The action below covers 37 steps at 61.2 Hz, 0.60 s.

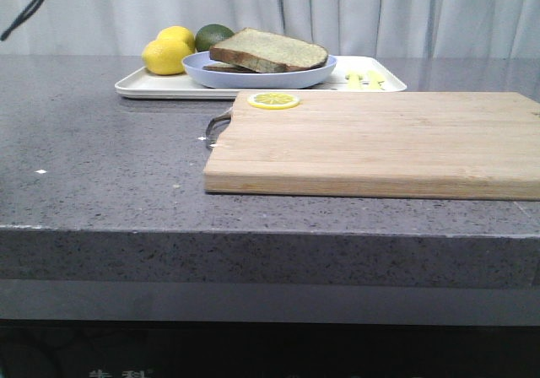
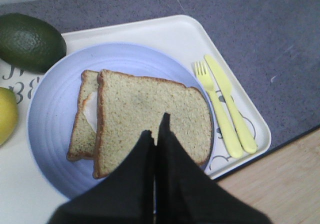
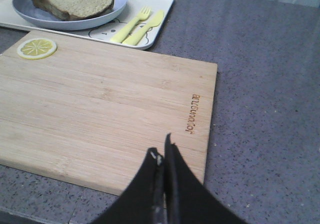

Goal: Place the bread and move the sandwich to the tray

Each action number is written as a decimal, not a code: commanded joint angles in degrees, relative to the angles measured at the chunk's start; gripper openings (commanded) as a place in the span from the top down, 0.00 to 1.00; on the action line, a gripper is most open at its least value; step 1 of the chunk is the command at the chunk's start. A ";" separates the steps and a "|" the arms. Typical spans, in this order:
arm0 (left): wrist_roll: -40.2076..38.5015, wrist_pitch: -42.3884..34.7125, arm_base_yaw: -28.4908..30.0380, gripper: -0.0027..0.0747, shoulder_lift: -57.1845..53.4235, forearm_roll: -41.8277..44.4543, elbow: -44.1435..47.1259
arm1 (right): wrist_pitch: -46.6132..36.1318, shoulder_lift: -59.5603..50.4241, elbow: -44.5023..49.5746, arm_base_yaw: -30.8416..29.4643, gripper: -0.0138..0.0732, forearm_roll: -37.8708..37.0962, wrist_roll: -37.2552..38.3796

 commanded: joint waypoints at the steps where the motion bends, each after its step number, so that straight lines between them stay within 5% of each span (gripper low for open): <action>1: 0.06 0.62 -1.23 0.99 -8.52 2.15 4.56 | -4.65 0.23 -1.58 -0.02 0.97 0.64 -0.17; 19: 2.71 0.62 0.09 0.99 -25.48 5.52 34.83 | -4.65 0.23 -1.58 -0.02 0.97 0.64 -0.17; 37: 2.71 -3.43 8.64 0.99 -43.46 11.93 61.74 | -4.65 0.23 -1.58 -0.02 0.97 0.64 -0.17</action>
